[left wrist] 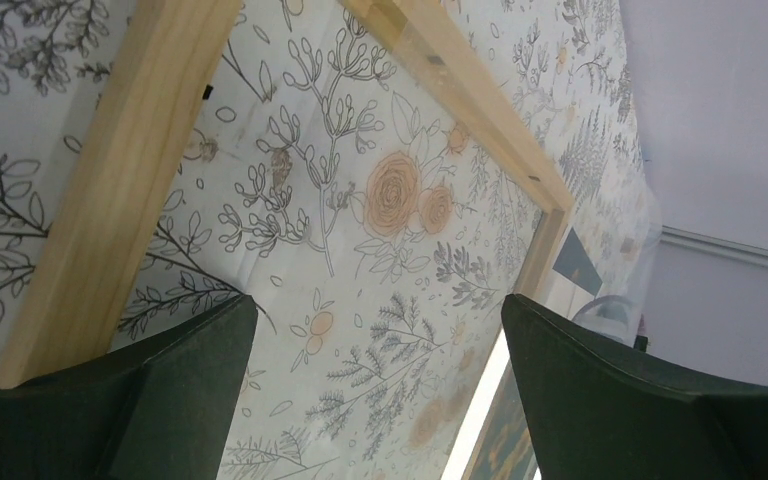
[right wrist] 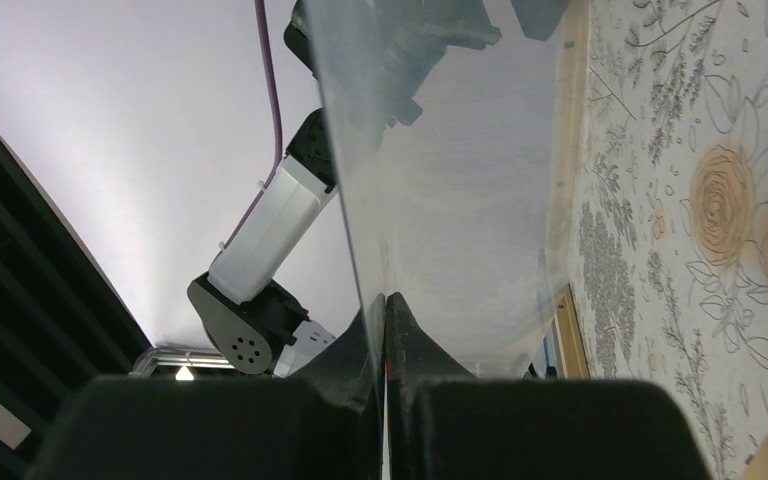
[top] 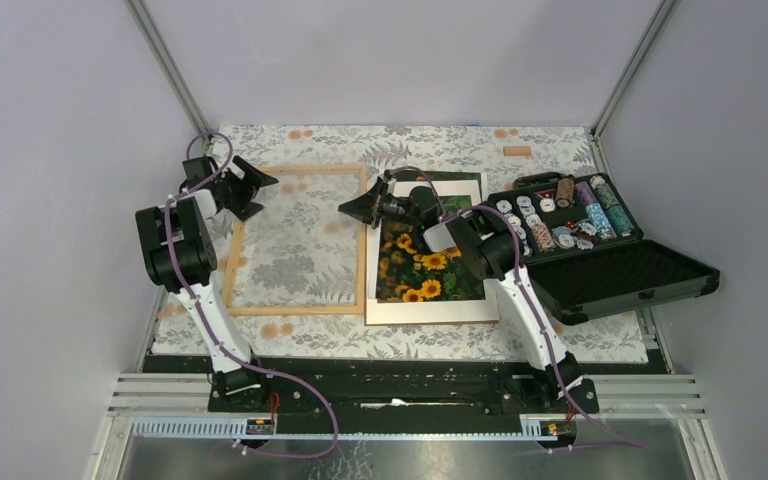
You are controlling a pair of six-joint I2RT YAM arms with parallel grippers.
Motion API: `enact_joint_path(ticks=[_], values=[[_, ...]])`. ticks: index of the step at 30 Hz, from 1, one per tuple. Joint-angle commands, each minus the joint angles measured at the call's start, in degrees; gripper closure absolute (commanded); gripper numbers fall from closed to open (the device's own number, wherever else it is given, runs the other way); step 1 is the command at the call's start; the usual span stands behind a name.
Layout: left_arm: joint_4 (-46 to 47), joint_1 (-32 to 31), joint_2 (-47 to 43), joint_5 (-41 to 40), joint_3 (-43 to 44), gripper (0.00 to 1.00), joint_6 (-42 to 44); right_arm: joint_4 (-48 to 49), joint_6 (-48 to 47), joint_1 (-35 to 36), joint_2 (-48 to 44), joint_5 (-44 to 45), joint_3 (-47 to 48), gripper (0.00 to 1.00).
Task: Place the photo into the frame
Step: Place the photo frame item in the photo frame.
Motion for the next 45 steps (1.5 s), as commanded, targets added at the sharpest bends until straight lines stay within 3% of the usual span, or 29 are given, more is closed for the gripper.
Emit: enact_joint_path(ticks=[1, 6, 12, 19, 30, 38, 41, 45], values=[[0.31, -0.15, 2.54, 0.20, 1.84, 0.01, 2.53, 4.96, -1.84, -0.47, 0.13, -2.16, -0.95, 1.00], [1.21, -0.77, 2.68, 5.64, 1.07, 0.01, -0.41, 5.10, -2.54, -0.75, 0.25, -2.70, -1.34, 1.00], [4.02, -0.25, -3.11, 12.56, -1.45, 0.04, -2.92, 4.34, -3.94, -1.50, 0.27, -2.95, -2.10, 1.00], [4.79, 0.76, -6.60, 15.40, -3.91, 0.06, -5.12, 2.50, -6.40, -2.42, -0.37, -3.44, -2.65, 1.00], [5.67, 2.57, -8.07, 16.27, -5.43, 0.08, -7.07, -1.95, -11.15, -3.58, -1.36, -4.80, -3.24, 1.00], [4.42, 3.74, -8.52, 14.47, -5.54, 0.17, -6.30, -5.29, -14.21, -3.56, -1.94, -4.77, -3.13, 1.00], [1.96, 4.23, -8.96, 11.81, -4.36, 0.18, -3.66, -8.19, -16.70, -3.30, -2.49, -4.24, -3.06, 0.94], [1.28, 4.77, -9.20, 11.25, -4.10, 0.18, -3.12, -13.04, -21.67, -2.29, -3.37, -3.24, -1.93, 0.93]])
